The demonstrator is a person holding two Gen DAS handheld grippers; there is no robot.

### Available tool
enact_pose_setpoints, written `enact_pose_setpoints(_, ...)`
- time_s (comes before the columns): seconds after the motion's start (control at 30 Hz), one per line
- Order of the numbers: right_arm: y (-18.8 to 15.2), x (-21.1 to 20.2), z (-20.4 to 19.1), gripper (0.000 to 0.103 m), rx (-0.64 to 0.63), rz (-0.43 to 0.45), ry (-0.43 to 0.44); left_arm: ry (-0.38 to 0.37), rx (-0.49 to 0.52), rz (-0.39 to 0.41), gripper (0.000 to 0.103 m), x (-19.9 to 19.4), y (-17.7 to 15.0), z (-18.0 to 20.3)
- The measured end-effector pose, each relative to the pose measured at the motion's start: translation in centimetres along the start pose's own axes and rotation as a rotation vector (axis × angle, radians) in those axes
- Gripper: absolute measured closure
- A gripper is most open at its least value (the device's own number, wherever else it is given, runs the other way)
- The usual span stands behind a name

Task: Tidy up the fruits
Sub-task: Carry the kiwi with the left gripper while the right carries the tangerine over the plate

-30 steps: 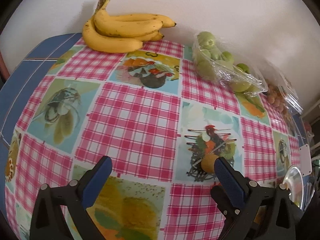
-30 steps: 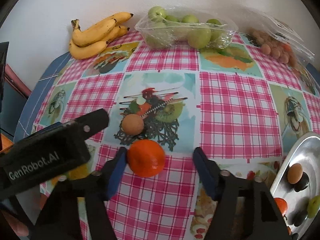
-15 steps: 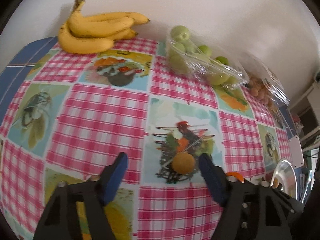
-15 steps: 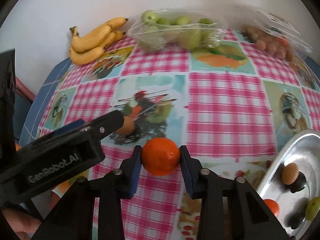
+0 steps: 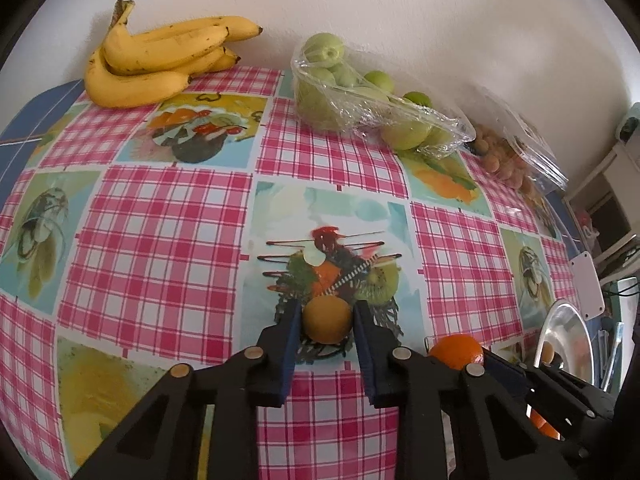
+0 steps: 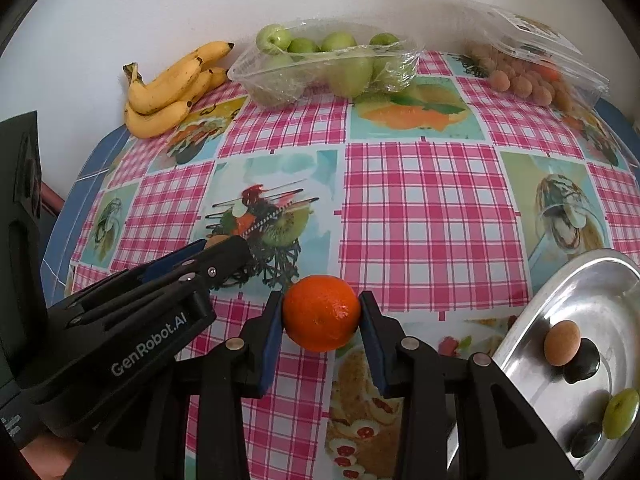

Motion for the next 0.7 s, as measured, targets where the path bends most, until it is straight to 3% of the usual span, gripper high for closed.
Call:
enact_pose_setpoints(0.33,-0.3,-0.9,-0.1,0.064,0.011,-0.004,-0.012,-0.019,-0.003,0.023,0.075,-2.5,0.6,0.7)
enact_pose_setpoints(0.7,-1.0,-5.3,-0.4,0.064,0.041,0.006,-0.046,0.007,0.054,0.049,0.075,-7.8,-0.4,2.5)
Point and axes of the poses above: each gripper's, at about its wrist camera, not at the fingertips, and x roughly the way its jaws point, z to its right, y to its top, the point moved 5 cm from there along x, roughly the way its jaws point, and after that the axes turned 8 degrees about -x, right-handed, at the moved point
